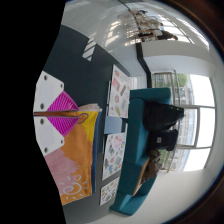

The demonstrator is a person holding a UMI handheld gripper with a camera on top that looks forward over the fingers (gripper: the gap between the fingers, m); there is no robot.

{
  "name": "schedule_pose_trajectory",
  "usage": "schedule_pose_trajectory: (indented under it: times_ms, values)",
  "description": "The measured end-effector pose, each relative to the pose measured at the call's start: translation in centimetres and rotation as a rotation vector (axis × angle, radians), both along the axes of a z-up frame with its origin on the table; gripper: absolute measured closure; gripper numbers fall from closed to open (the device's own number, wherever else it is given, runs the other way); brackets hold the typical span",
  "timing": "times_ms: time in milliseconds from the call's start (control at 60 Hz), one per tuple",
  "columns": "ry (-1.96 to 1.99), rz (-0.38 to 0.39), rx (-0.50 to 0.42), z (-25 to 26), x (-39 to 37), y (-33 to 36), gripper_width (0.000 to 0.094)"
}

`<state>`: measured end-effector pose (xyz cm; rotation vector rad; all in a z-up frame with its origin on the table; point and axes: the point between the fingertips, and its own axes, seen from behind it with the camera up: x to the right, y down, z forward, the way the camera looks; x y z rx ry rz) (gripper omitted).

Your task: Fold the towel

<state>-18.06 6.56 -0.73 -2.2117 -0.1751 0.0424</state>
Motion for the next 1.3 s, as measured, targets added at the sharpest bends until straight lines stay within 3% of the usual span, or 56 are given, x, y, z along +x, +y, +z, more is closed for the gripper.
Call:
schedule_pose_trajectory:
  times_ms: [83,200,350,600,667,767,867,1067,1150,1300]
  values:
    - [0.07,0.017,-0.029,1.6,0.1,-0.5,0.0901]
    - [0.113,0.013,0.03,6.7,4.1,-0.3,0.0901]
    - [0.074,-0.065,0.076,10.0,14.1,0.0,0.0902]
    - [-0.001,-0.226,-0.029,2.6,28.7,0.8,0.09]
    - [0.012,-0.229,-0.06,1.1,29.7,0.8,0.0687]
    - [-0.014,-0.249,-0.024,2.8,31.5,0.5,0.0406]
    - [0.013,-0.236,0.046,7.5,31.1,-0.3,0.0375]
    - [0.072,-0.188,0.195,18.9,28.2,-6.3,0.0214]
    - [0.093,-0.167,0.219,21.8,26.0,-10.3,0.0147]
    - [0.096,-0.147,0.254,24.4,22.5,-16.2,0.0135]
